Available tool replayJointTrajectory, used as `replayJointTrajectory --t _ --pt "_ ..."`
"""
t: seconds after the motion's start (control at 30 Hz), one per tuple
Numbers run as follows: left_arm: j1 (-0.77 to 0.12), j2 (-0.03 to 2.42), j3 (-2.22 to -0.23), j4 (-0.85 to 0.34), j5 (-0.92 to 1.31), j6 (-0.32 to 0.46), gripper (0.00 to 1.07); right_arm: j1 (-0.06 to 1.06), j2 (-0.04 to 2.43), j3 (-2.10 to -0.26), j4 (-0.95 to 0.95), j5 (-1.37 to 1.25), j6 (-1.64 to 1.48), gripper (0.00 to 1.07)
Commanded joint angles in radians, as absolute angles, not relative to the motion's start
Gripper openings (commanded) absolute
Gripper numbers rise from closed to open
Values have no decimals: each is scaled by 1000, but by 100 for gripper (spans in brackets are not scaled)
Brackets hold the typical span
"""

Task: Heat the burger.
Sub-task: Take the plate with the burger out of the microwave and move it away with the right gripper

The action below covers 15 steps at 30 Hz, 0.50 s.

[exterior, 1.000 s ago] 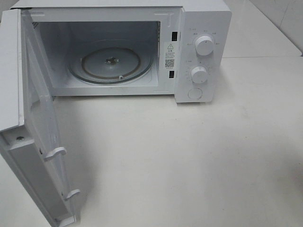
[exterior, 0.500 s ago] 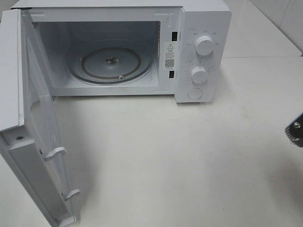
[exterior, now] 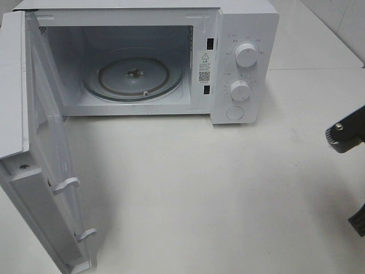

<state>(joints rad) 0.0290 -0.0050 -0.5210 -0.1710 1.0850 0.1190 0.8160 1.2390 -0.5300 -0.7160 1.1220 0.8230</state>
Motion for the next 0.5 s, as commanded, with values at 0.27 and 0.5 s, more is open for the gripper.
replayJointTrajectory --t 0.27,0.5 --pt "29 -23 -519 -176 1073 113 98 815 1351 -536 -816 1071 934 1" --pt "29 -23 -519 -176 1073 113 98 729 1414 -536 -849 959 997 1"
